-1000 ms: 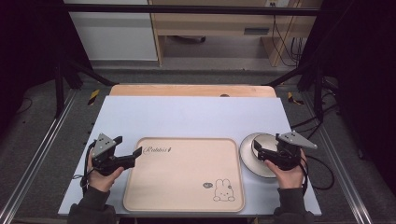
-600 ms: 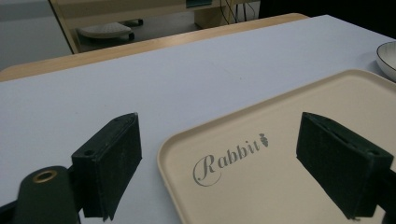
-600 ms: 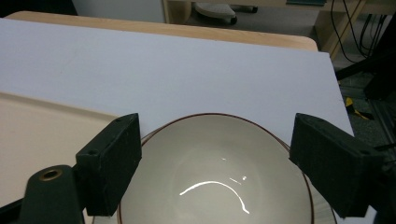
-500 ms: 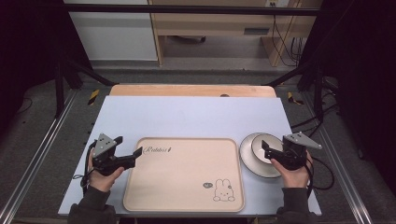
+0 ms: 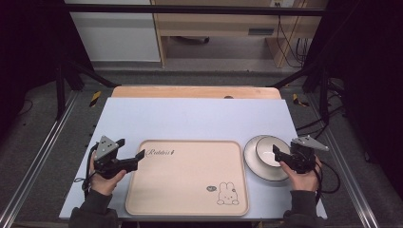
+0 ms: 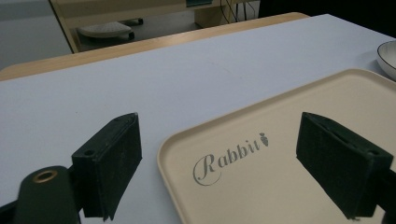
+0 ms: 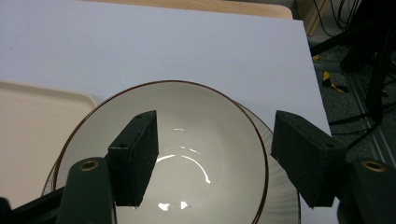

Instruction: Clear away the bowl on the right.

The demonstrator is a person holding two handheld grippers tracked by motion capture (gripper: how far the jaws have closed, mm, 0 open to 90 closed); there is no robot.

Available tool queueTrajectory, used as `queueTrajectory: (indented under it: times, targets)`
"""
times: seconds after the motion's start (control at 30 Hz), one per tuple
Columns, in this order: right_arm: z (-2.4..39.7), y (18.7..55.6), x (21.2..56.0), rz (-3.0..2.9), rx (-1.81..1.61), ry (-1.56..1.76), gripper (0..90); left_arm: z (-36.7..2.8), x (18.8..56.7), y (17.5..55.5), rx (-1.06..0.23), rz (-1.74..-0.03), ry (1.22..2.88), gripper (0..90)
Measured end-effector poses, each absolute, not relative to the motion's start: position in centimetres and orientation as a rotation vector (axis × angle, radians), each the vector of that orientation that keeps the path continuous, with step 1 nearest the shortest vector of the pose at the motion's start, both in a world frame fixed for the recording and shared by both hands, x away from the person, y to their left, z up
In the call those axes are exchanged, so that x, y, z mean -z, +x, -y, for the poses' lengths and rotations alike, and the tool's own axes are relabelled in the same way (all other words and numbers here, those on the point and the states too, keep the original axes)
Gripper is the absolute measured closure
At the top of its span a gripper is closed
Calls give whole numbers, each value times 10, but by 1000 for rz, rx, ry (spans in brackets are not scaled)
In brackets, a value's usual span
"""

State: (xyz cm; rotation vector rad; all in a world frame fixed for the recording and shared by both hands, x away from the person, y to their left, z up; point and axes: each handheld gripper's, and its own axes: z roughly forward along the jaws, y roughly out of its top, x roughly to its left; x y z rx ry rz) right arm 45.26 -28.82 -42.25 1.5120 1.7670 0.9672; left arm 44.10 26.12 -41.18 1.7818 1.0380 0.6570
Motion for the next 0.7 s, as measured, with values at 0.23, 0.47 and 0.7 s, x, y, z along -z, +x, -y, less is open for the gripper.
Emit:
queueTrajectory:
  times: [0.23,0.47,0.7]
  targets:
    - [292,453,427,-1759,-931,1550,354,-261,412,441,-656,-1038,1780,139]
    - [295,455,430,-1771,-893,1596,458,-260,412,441,-655,-1038,1781,139]
    - [298,457,433,-1775,-854,1655,528,-260,413,441,-653,-1037,1785,139]
